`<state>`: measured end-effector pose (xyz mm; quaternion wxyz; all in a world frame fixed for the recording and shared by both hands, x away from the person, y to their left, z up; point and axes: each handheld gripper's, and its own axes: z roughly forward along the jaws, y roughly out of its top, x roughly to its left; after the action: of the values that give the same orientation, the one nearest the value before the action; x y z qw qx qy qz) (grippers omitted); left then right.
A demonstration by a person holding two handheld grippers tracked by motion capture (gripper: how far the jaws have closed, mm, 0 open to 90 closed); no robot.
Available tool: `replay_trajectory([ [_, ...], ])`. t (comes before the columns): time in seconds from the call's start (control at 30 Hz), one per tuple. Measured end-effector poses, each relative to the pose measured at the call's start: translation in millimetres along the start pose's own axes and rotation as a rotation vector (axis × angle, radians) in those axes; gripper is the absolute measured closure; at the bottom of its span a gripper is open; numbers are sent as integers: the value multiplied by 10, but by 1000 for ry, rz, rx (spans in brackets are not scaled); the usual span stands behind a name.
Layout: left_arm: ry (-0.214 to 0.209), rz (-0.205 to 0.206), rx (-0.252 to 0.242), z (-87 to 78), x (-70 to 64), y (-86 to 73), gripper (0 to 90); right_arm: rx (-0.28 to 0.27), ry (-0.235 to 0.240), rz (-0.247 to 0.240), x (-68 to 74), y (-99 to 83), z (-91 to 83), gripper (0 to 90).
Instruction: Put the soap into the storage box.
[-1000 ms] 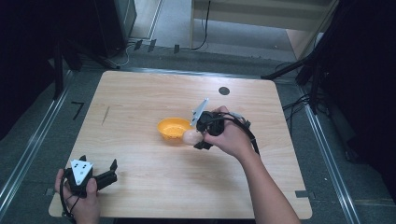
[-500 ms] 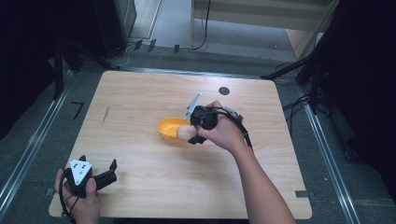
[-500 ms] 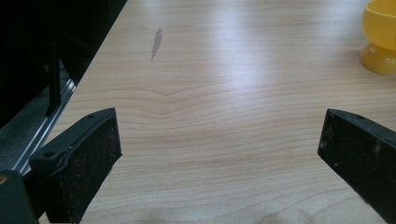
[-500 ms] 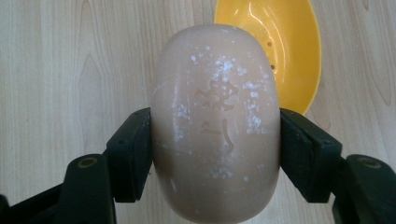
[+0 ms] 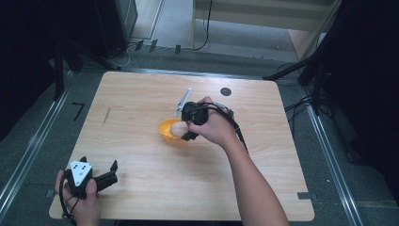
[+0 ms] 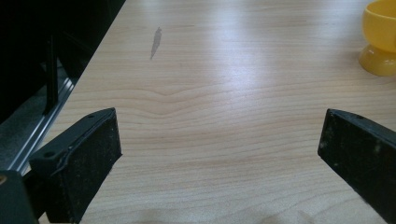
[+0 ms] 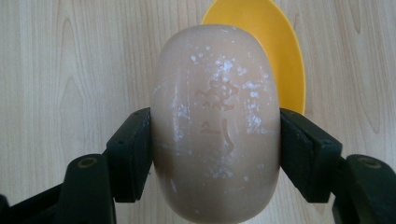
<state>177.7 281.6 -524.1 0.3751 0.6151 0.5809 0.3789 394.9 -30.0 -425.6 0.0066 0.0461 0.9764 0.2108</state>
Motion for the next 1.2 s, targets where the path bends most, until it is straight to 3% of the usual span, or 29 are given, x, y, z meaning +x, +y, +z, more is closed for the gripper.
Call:
replay_trajectory([
  [0.73,-7,-11,-2,-1,18,0,0,40,14,15,-188,114,261,336],
  [1.2,-10,-16,-3,0,22,1,0,55,19,31,-239,165,321,336],
])
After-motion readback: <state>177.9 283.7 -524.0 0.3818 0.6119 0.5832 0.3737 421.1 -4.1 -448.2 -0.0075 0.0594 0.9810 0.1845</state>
